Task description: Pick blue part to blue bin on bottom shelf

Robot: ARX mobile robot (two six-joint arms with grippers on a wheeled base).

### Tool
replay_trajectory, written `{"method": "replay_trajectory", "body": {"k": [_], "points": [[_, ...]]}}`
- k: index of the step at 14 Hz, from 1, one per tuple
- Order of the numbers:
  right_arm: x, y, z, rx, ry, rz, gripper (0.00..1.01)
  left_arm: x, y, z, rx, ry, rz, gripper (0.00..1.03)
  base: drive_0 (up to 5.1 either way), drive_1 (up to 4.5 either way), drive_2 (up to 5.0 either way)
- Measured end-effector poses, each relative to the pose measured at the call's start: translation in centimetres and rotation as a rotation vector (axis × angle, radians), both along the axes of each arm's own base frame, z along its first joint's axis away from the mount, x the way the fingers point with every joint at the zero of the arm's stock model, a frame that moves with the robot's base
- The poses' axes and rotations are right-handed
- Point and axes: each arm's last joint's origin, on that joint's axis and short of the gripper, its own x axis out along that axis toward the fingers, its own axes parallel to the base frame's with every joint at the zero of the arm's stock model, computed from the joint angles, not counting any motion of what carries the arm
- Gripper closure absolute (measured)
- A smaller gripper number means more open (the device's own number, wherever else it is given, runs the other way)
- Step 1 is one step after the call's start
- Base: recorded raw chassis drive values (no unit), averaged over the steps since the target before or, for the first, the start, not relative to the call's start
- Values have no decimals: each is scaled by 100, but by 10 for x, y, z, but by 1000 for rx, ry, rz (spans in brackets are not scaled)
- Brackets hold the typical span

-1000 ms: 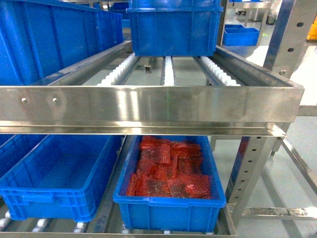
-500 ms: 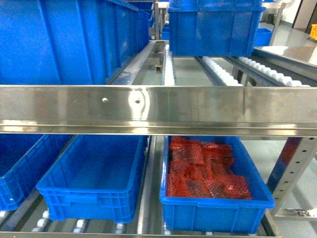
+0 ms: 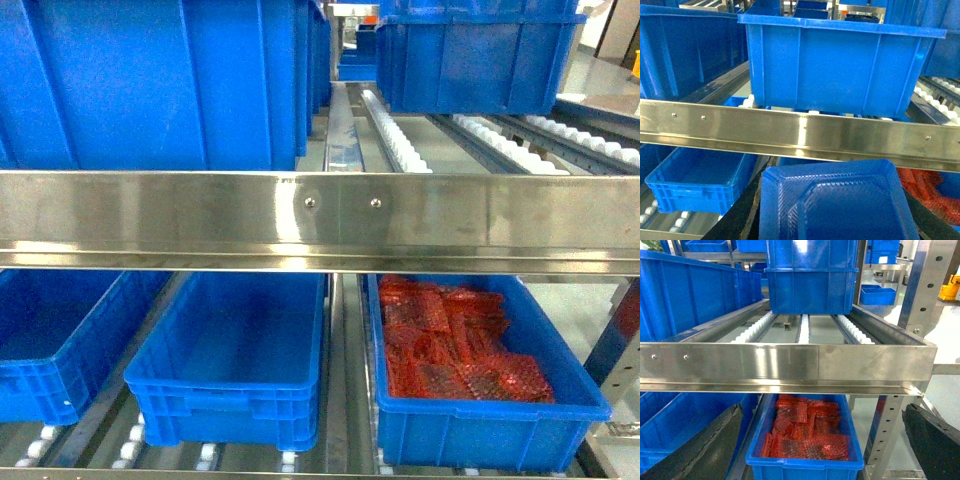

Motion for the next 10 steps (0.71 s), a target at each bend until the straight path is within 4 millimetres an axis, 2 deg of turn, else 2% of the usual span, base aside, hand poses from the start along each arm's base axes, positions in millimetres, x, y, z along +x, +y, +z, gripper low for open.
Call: {"method": "replay_trajectory", "body": {"k": [10], "points": [[0,0,0,0,-3,0,3,0,0,0,-1,-4,-1,59,0,0,0]]}}
